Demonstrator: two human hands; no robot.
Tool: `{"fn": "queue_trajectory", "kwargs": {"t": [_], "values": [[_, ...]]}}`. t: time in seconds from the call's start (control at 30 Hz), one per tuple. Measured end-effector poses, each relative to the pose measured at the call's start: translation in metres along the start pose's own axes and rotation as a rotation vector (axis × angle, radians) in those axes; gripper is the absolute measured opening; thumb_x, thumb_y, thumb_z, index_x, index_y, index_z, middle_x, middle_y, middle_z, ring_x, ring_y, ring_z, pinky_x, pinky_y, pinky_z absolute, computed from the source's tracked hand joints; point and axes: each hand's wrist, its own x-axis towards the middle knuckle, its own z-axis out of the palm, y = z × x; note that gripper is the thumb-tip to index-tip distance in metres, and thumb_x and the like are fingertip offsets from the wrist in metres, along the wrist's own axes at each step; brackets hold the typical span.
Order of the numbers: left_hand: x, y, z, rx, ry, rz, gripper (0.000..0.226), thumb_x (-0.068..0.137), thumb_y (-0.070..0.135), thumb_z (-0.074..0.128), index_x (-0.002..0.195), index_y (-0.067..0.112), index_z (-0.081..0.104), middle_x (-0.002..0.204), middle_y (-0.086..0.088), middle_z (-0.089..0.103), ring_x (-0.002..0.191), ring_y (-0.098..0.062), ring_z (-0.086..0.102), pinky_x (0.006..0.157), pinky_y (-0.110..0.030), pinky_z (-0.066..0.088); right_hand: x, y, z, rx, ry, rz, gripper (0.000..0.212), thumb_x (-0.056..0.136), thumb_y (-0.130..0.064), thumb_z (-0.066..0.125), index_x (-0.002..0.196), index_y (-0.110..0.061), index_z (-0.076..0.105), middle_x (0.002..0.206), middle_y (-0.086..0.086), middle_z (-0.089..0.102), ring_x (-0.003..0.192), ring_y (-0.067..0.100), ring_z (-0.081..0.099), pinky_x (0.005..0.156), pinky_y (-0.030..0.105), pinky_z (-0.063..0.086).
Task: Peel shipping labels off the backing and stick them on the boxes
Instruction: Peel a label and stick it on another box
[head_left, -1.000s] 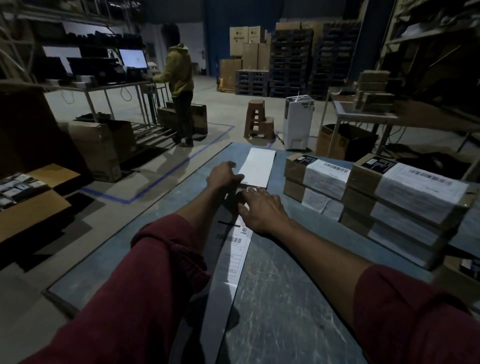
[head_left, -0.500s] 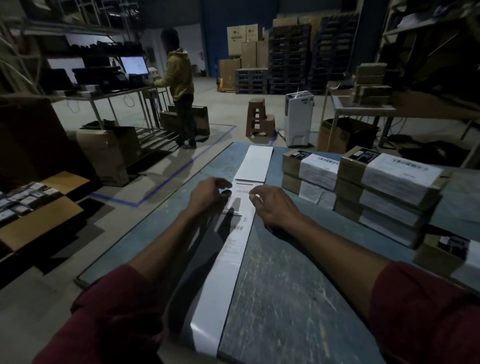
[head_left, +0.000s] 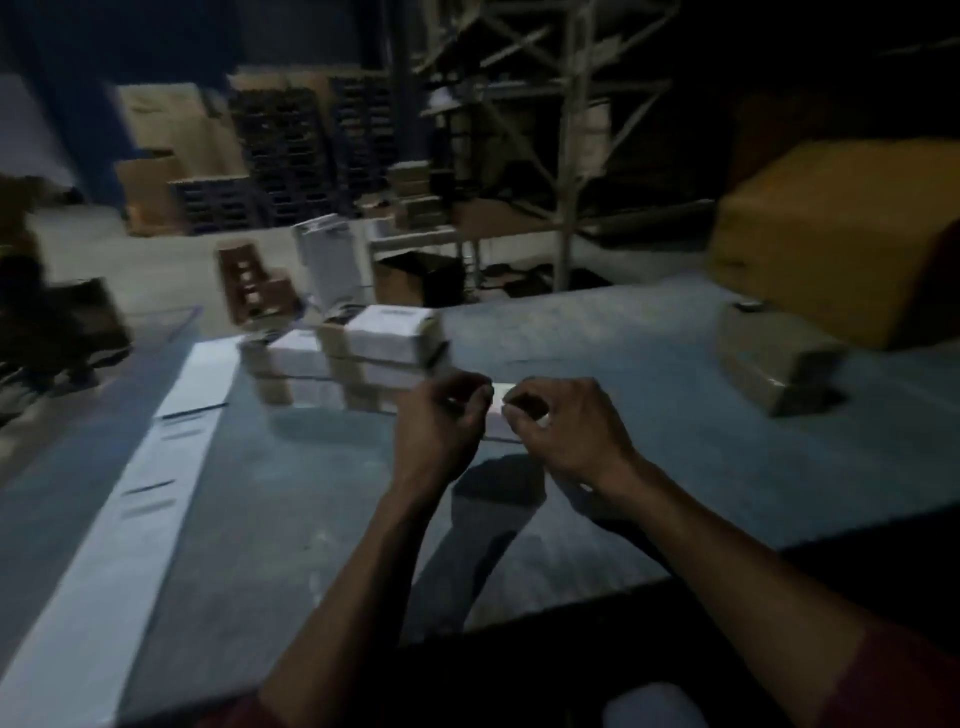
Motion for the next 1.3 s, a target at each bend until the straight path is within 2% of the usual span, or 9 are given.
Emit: {"fn": "queue_trajectory", "kwargs": {"t": [0.2, 0.4, 0.53, 0.73, 0.83, 0.97, 1.07, 1.17, 1.3], "values": [[-0.021, 0.072, 0.152, -0.159, -0.202, 0.089, 0.014, 0.093, 0.031, 0.069, 0.097, 0.022, 0.080, 0.084, 0.006, 0.079, 0.073, -0.004, 0.074, 0.071, -0.034, 0.062, -0.046, 0.121, -0.137, -0.255, 0.223, 0.303, 0.024, 0.092, -0.020, 0.069, 0.113, -0.011, 0.077, 0.111, 0.009, 0.076, 0.105, 0.032, 0.070, 0.084, 0.039, 0.057], [-0.043, 0.069, 0.201, 0.229, -0.320, 0.180, 0.023, 0.086, 0.036, 0.072, 0.093, 0.015, 0.080, 0.093, -0.007, 0.077, 0.088, -0.029, 0.071, 0.074, -0.033, 0.057, -0.051, 0.193, -0.182, -0.441, 0.219, 0.645, 0.076, 0.086, -0.052, 0.072, 0.153, -0.027, 0.044, 0.154, 0.014, 0.037, 0.141, 0.042, 0.033, 0.112, 0.053, 0.033], [-0.041, 0.061, 0.202, 0.260, -0.389, 0.241, 0.021, 0.082, 0.030, 0.068, 0.078, 0.012, 0.077, 0.081, -0.008, 0.073, 0.075, -0.028, 0.068, 0.065, -0.036, 0.054, -0.036, 0.220, -0.168, -0.358, 0.229, 0.729, 0.076, 0.088, -0.056, 0.071, 0.153, -0.028, 0.042, 0.158, 0.015, 0.031, 0.141, 0.043, 0.035, 0.112, 0.055, 0.035], [-0.036, 0.059, 0.207, 0.212, -0.370, 0.226, 0.024, 0.082, 0.032, 0.066, 0.072, 0.012, 0.074, 0.075, -0.006, 0.071, 0.068, -0.024, 0.066, 0.061, -0.038, 0.054, -0.017, 0.241, -0.162, -0.185, 0.460, 0.701, 0.052, 0.086, -0.040, 0.078, 0.131, -0.019, 0.062, 0.141, 0.012, 0.045, 0.117, 0.039, 0.059, 0.100, 0.042, 0.048], [-0.037, 0.059, 0.206, 0.185, -0.334, 0.231, 0.029, 0.085, 0.033, 0.069, 0.070, 0.009, 0.069, 0.070, -0.007, 0.069, 0.065, -0.023, 0.065, 0.059, -0.037, 0.053, -0.017, 0.238, -0.166, -0.138, 0.507, 0.667, 0.048, 0.085, -0.036, 0.080, 0.129, -0.020, 0.069, 0.141, 0.011, 0.051, 0.122, 0.035, 0.058, 0.101, 0.039, 0.046], [-0.038, 0.066, 0.199, 0.008, -0.196, 0.121, 0.027, 0.090, 0.033, 0.072, 0.111, 0.016, 0.077, 0.102, -0.002, 0.076, 0.084, -0.018, 0.072, 0.075, -0.039, 0.062, -0.030, 0.215, -0.163, -0.020, 0.555, 0.511, 0.046, 0.081, -0.033, 0.087, 0.123, -0.017, 0.074, 0.133, 0.011, 0.060, 0.120, 0.026, 0.060, 0.099, 0.027, 0.047], [-0.030, 0.072, 0.171, -0.159, 0.062, 0.121, 0.035, 0.096, 0.030, 0.072, 0.129, 0.018, 0.067, 0.112, 0.001, 0.070, 0.096, -0.012, 0.067, 0.073, -0.034, 0.060, -0.046, 0.183, -0.150, 0.141, 0.515, 0.333, 0.043, 0.078, -0.028, 0.092, 0.117, -0.015, 0.077, 0.125, 0.004, 0.062, 0.111, 0.015, 0.061, 0.089, 0.010, 0.045], [-0.019, 0.068, 0.124, -0.188, 0.262, 0.031, 0.050, 0.100, 0.044, 0.066, 0.143, 0.023, 0.053, 0.134, -0.001, 0.060, 0.116, -0.011, 0.058, 0.085, -0.030, 0.053, -0.052, 0.146, -0.121, 0.320, 0.414, 0.170, 0.038, 0.077, -0.024, 0.094, 0.111, -0.019, 0.078, 0.124, 0.003, 0.066, 0.110, -0.001, 0.065, 0.088, 0.014, 0.052], [-0.014, 0.054, 0.053, -0.288, 0.281, -0.229, 0.047, 0.102, 0.051, 0.056, 0.140, 0.023, 0.057, 0.137, -0.005, 0.061, 0.125, -0.019, 0.059, 0.099, -0.036, 0.051, -0.042, 0.089, -0.076, 0.467, 0.289, 0.026, 0.038, 0.075, -0.026, 0.094, 0.109, -0.025, 0.076, 0.124, 0.005, 0.068, 0.109, -0.012, 0.062, 0.087, 0.007, 0.049]]}}
